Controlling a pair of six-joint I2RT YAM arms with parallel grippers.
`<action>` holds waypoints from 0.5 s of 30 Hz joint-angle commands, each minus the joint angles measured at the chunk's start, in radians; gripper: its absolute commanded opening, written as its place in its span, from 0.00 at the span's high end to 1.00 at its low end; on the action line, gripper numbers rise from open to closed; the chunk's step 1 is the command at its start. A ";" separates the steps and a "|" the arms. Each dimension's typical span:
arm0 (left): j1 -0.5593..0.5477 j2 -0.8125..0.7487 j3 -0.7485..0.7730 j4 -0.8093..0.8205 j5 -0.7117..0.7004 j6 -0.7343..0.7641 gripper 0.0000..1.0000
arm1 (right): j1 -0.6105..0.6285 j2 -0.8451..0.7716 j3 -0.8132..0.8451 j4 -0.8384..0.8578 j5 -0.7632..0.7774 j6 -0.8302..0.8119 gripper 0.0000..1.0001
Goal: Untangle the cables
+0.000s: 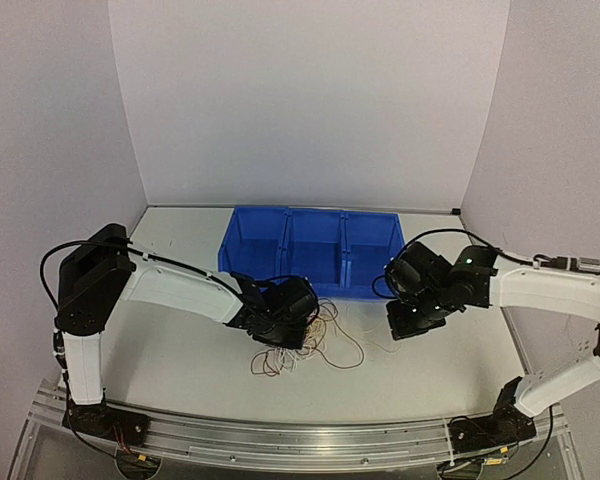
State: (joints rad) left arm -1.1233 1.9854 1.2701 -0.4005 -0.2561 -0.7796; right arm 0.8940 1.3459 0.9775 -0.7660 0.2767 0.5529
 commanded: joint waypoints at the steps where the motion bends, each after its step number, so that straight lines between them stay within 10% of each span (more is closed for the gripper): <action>1: 0.021 -0.034 -0.025 -0.136 -0.134 -0.121 1.00 | 0.001 -0.141 0.050 -0.211 0.367 0.049 1.00; 15: 0.115 -0.330 -0.337 -0.286 -0.222 -0.350 1.00 | -0.229 -0.441 0.223 -0.473 0.843 -0.029 1.00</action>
State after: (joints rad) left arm -1.0174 1.7500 0.9914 -0.6190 -0.4385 -1.0568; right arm 0.7244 0.9719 1.1182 -1.1634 0.9495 0.5801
